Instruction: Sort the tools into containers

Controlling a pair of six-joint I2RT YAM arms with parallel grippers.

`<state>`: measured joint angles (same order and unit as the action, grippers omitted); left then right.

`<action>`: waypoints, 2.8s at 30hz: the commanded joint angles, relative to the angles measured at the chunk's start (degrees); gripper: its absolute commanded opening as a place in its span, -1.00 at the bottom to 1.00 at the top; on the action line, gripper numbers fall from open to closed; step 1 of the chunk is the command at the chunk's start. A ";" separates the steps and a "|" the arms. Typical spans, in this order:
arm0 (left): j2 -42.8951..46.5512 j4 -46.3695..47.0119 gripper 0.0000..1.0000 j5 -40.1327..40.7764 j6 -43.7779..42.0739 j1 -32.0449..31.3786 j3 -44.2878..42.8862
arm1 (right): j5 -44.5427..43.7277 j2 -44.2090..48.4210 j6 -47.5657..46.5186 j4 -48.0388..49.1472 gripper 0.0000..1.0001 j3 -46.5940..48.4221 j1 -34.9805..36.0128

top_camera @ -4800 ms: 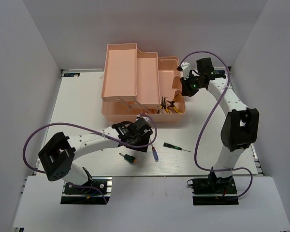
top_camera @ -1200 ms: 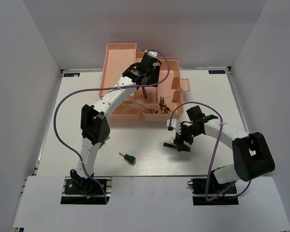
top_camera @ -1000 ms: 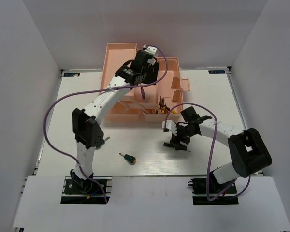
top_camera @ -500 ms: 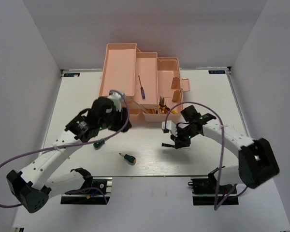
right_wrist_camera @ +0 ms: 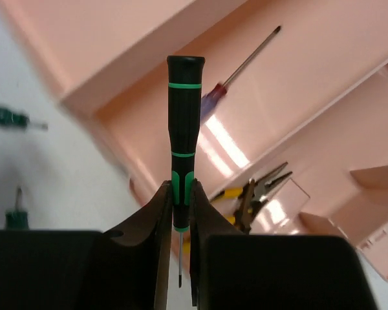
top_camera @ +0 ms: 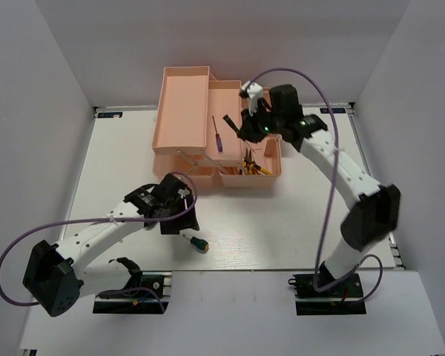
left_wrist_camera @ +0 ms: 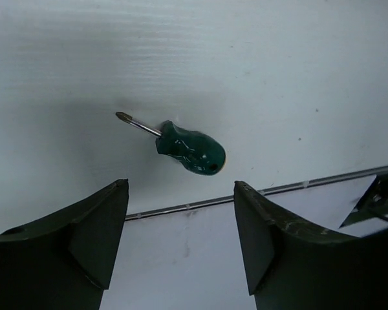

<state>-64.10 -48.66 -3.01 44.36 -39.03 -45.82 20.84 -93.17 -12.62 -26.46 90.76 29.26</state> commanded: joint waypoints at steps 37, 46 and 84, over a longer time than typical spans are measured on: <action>-19.58 2.35 -0.91 4.86 17.45 -8.87 -16.90 | 9.83 11.33 18.26 11.26 -0.13 -18.43 -14.93; -13.16 8.07 -1.00 -0.18 -12.53 -8.87 -37.04 | 7.28 17.40 2.36 7.30 -1.00 -27.73 -17.30; -2.47 -1.86 0.61 30.58 -17.30 19.78 -50.88 | 19.16 -7.90 -54.53 -4.43 0.66 -13.77 25.73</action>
<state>-80.27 -48.66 17.50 24.08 -19.40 -103.63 41.17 -98.80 -61.45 -37.32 75.59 50.54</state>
